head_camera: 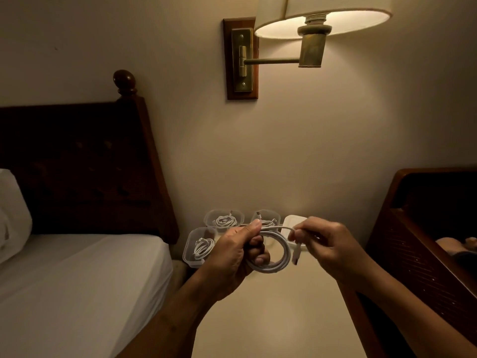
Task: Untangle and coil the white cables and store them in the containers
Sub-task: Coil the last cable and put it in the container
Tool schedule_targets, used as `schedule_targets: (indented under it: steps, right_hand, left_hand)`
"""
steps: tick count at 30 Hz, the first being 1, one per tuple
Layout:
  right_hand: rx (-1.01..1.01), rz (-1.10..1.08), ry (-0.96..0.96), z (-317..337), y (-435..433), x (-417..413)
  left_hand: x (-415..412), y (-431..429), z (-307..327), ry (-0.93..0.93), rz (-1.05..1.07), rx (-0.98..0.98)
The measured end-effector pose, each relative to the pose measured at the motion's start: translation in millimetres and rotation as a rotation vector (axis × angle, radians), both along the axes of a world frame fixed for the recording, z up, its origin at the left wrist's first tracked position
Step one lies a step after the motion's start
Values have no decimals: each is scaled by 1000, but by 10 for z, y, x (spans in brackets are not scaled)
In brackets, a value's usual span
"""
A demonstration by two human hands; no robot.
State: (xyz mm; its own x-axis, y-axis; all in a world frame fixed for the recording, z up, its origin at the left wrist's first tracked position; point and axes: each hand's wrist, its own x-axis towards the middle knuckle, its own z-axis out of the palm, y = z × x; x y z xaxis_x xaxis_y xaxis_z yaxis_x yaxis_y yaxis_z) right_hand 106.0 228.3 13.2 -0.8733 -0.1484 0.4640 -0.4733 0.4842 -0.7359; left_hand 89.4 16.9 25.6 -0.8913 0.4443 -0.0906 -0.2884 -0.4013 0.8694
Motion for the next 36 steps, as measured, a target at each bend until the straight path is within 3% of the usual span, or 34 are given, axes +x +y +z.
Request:
schedule_targets:
  steps: [5,10,18,23,27,31,36]
  right_hand:
    - [-163,-175,247,73,-137,-61]
    - [-605,-134,-64,66,-333,17]
    - [-832,-17,-337,80,-435,117]
    - [-893,43,-409,104,-435,131]
    - [-685,76,-314,59,-451,201]
    - [-320,-38,-71,51,-536,262]
    - [-81,-210,119,-38,-529,218]
  left_hand:
    - [31,48,46,33,-55,-41]
    - [0,69,99,44,-62,-44]
    - [-58,48,81,91,-19,-224]
    - [-69,77,75,104,31,-254]
    - [-100,89,60,102,64,-263]
    - [-131,99,18,129,45,-301]
    - [-125,99,-2,150,4,-344]
